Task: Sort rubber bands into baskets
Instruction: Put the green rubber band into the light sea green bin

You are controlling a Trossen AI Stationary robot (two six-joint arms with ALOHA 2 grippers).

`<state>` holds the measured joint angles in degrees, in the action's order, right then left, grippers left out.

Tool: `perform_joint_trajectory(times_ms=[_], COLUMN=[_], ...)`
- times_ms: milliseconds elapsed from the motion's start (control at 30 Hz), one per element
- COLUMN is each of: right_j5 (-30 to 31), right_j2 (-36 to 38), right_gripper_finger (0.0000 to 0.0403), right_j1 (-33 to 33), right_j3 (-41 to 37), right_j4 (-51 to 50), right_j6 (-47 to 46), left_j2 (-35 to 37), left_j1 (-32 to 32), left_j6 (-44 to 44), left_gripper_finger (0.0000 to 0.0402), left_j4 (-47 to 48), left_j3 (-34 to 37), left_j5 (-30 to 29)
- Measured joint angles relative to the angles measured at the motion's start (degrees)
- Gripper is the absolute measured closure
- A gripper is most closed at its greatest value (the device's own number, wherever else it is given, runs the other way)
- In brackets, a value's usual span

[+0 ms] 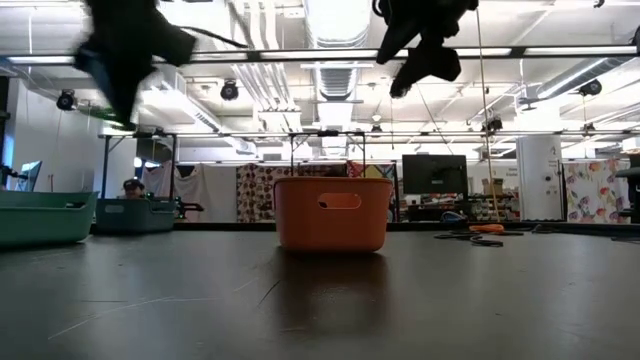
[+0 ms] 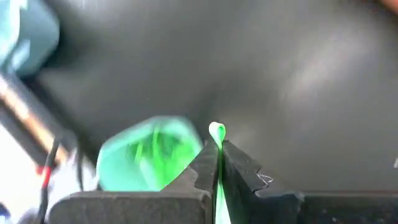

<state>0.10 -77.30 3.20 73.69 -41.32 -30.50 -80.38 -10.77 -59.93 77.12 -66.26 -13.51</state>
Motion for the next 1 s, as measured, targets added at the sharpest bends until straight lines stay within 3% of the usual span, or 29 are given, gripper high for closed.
perform_joint_trajectory(times_ms=[100,233,600,733,1000], right_j5=[0.04,1.91,4.60,5.07,5.53], right_j2=[-0.04,-0.07,-0.07,-0.04,-0.04], right_gripper_finger=[0.0156,0.0157,0.0157,0.0156,0.0156], right_j1=[-1.44,-3.92,-11.83,-13.42,-14.01], right_j3=[0.00,0.00,0.00,0.02,0.00], right_j4=[0.02,0.06,0.06,0.04,0.04], right_j6=[-1.79,-3.72,-10.43,-11.96,-14.38], left_j2=[1.23,1.19,-2.71,-5.05,-10.82], left_j1=[-5.26,-8.85,-9.42,-9.42,-8.48], left_j6=[-5.87,-9.49,-2.91,-2.22,-3.61], left_gripper_finger=[0.0401,0.0402,0.0402,0.0402,0.0402], left_j4=[6.63,7.96,6.11,3.38,1.10], left_j3=[2.46,6.99,16.97,19.39,20.97], left_j5=[4.96,11.16,22.23,22.89,15.58])
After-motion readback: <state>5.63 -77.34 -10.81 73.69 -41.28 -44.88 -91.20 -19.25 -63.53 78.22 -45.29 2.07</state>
